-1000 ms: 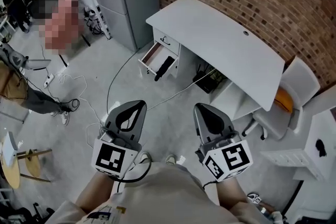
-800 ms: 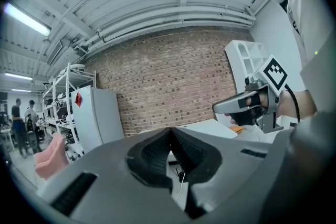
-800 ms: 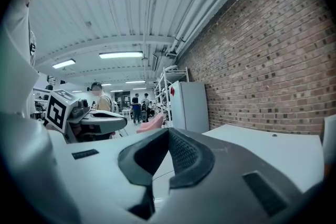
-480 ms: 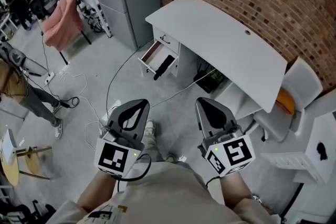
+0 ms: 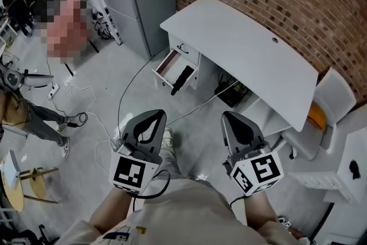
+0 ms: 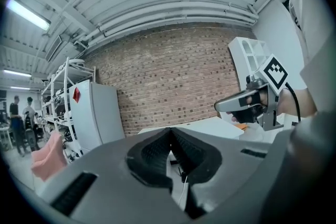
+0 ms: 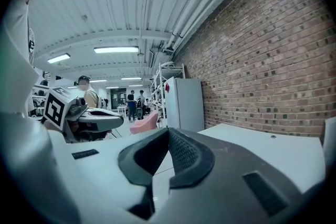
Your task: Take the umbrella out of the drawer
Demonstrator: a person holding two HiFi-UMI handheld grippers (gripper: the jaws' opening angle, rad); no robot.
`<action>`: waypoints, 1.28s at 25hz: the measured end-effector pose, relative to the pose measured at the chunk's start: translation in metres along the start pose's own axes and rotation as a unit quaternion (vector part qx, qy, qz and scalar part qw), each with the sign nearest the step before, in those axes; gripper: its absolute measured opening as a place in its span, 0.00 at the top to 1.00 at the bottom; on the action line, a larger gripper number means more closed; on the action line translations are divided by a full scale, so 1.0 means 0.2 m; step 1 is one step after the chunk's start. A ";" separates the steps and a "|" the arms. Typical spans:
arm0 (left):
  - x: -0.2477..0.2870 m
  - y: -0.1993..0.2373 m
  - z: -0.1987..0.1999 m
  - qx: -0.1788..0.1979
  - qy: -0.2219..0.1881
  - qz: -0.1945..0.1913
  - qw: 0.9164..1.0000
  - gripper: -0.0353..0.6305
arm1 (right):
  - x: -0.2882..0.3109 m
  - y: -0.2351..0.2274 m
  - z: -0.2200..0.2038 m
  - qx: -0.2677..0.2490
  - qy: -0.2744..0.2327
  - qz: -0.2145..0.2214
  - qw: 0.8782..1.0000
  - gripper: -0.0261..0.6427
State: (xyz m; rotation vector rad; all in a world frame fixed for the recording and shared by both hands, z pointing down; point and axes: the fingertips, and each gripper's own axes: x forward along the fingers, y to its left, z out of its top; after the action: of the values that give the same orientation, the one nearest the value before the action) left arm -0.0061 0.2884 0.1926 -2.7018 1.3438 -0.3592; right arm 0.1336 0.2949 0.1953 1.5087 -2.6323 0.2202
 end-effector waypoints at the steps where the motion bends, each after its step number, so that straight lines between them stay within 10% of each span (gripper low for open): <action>1: 0.03 0.02 -0.01 -0.010 0.001 -0.001 1.000 0.94 | 0.03 -0.01 0.00 0.000 0.003 -0.001 1.000 0.95; 32: 1.03 1.29 -0.12 -0.014 0.000 -0.078 0.997 0.94 | 1.63 -0.31 0.22 0.008 0.039 -0.046 0.998 0.95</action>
State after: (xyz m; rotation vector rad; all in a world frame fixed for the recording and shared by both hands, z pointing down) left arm -0.0925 -0.0311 0.1994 -2.8380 1.1508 -0.3546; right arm 0.0213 -0.0208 0.2079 1.5873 -2.5001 0.2883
